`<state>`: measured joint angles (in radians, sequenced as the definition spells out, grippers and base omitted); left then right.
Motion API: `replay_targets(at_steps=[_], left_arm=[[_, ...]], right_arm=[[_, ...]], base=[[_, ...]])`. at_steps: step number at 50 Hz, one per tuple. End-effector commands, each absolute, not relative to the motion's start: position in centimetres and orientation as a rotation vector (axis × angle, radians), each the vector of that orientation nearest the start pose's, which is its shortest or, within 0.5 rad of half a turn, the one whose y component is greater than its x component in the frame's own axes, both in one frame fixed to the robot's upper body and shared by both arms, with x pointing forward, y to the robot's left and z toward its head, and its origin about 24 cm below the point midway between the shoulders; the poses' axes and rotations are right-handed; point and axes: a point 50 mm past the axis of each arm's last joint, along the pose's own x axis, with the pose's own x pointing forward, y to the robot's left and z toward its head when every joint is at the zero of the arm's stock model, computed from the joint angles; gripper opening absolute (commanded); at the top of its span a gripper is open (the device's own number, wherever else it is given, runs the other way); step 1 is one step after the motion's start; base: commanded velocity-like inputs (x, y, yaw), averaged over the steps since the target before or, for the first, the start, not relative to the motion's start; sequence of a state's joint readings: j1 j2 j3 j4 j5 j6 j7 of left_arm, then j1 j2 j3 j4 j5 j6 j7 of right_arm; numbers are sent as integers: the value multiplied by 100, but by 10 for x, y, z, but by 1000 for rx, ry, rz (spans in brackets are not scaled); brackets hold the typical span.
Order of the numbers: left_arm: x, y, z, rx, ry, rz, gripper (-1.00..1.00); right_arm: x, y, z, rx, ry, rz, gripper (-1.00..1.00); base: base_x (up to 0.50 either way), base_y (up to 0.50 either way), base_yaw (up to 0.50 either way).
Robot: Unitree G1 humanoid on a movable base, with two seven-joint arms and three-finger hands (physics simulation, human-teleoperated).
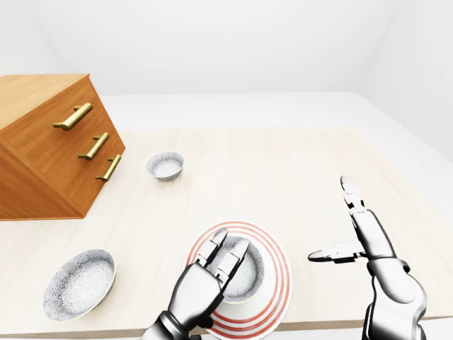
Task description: Put the bowl in the middle on the plate.
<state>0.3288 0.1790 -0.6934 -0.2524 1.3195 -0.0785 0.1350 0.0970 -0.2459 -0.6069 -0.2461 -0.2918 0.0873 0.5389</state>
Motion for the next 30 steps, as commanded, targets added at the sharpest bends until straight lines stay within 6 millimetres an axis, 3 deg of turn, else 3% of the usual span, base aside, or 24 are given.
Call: replay_targets(at_steps=[1, 8, 14, 24, 27, 30], left_arm=[[138, 31, 33, 1205, -437, -547, 100], [141, 33, 31, 1200, -423, -545, 100], [150, 49, 37, 1238, -383, -524, 100], [175, 144, 88, 1087, -127, -327, 100], [172, 178, 100, 1015, -34, -300, 100], [161, 200, 113, 921, 4, -301, 100]], right_arm=[[197, -306, 100, -582, 104, -118, 100], [196, -307, 99, -577, 109, -121, 100], [196, -307, 100, -579, 106, -120, 100], [196, -307, 99, -581, 110, -122, 100], [196, -306, 100, -586, 108, -121, 100], [196, -306, 100, -586, 108, -121, 100]], base=[[0, 0, 0], [0, 0, 0], [0, 0, 0], [0, 0, 0], [0, 0, 0], [0, 0, 0]])
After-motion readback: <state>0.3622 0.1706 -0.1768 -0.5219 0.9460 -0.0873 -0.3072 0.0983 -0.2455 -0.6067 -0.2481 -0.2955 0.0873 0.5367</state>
